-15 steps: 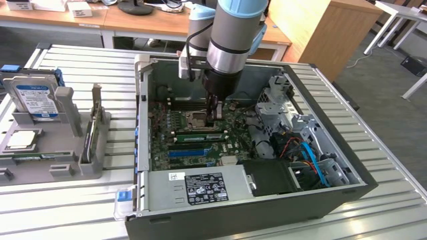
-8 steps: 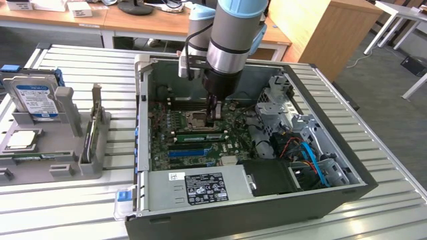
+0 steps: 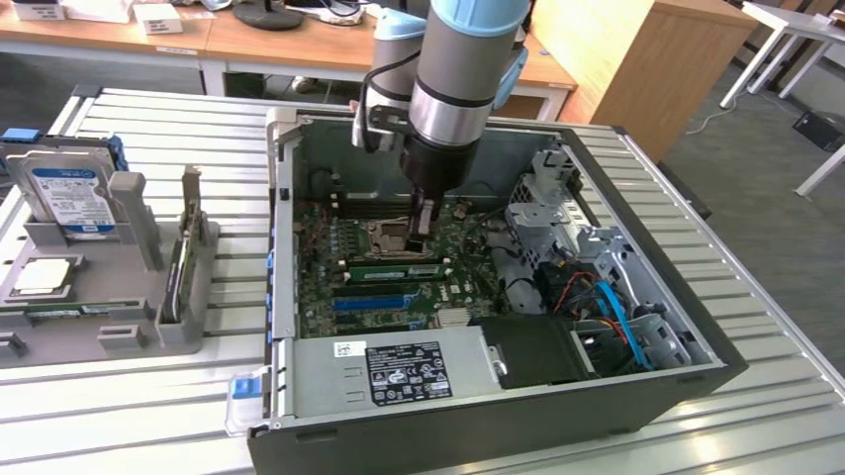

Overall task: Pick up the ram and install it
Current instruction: 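Press down the ram until it locks into place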

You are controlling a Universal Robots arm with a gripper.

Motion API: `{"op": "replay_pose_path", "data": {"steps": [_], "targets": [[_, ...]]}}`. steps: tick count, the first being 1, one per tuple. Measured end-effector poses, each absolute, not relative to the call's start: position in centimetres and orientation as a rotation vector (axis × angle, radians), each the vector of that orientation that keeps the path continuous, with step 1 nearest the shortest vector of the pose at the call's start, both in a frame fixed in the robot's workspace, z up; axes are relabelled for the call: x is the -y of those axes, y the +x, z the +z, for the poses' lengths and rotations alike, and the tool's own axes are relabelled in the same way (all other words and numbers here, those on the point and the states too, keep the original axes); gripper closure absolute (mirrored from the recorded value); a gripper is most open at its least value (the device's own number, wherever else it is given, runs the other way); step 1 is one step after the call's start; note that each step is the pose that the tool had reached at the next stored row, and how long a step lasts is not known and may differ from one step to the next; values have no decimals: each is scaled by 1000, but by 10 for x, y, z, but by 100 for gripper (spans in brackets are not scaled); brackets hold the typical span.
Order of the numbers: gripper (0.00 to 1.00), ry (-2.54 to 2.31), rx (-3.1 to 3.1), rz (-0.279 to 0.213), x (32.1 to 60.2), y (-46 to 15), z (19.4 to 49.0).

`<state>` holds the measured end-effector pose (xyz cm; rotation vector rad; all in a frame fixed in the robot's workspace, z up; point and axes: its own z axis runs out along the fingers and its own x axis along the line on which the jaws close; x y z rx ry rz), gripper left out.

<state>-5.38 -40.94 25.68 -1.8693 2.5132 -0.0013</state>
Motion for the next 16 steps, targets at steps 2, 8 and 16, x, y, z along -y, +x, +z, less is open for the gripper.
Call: {"op": "replay_pose_path", "data": {"steps": [2,8,16], "targets": [[89,-1824,-2546,-2,409,-54,256],[89,-1683,-2642,-2,409,-54,255],[89,-1486,-2758,-3,409,-54,254]]}}
